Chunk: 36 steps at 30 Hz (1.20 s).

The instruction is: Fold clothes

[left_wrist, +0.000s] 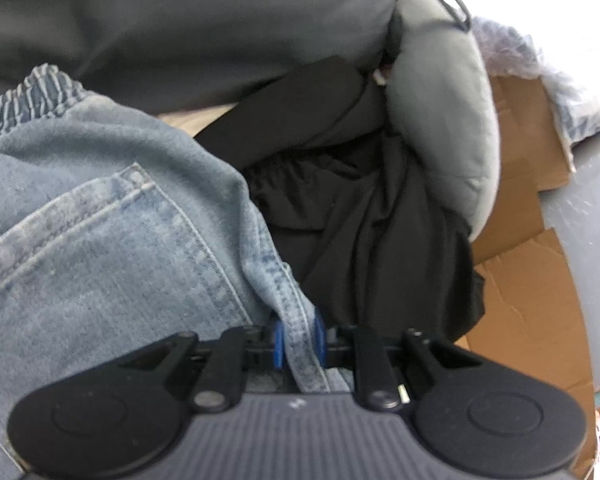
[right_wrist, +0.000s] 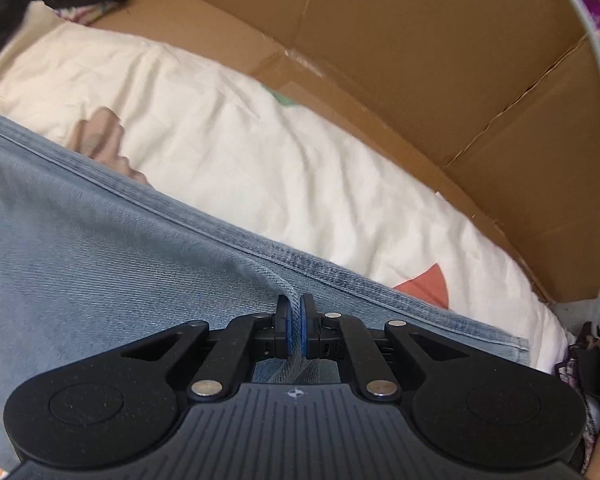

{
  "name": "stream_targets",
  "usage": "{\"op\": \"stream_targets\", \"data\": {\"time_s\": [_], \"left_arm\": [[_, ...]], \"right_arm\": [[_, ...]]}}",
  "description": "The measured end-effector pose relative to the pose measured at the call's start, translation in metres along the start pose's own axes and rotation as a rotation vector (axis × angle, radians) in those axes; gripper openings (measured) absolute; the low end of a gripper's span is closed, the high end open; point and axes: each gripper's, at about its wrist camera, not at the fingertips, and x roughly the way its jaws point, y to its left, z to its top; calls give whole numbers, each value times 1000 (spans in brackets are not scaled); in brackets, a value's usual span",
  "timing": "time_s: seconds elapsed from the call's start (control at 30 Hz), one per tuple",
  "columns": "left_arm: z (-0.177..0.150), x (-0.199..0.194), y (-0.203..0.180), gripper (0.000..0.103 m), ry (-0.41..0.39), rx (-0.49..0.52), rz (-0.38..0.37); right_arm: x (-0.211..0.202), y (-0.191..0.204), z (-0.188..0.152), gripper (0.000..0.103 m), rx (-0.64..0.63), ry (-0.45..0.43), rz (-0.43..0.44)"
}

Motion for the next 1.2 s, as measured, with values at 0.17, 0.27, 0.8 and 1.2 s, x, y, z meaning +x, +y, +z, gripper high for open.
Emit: {"op": "stream_targets", "data": {"time_s": [0.17,0.27,0.8,1.2], "left_arm": [[-3,-4,-15,42,50,35,-27],[-10,-1,-29,41,107,85,-47],[-57,-8,-57,15,156,267,-131],[-104,14,-90,14,195,524,-26]], "right_arm": [[7,1,-3,2,-3,-10,3],[9,1,-5,2,-4,-20,4],[12,5,3,2,-8,3,-51],[1,12,0,1,-23,-19,-79]]}}
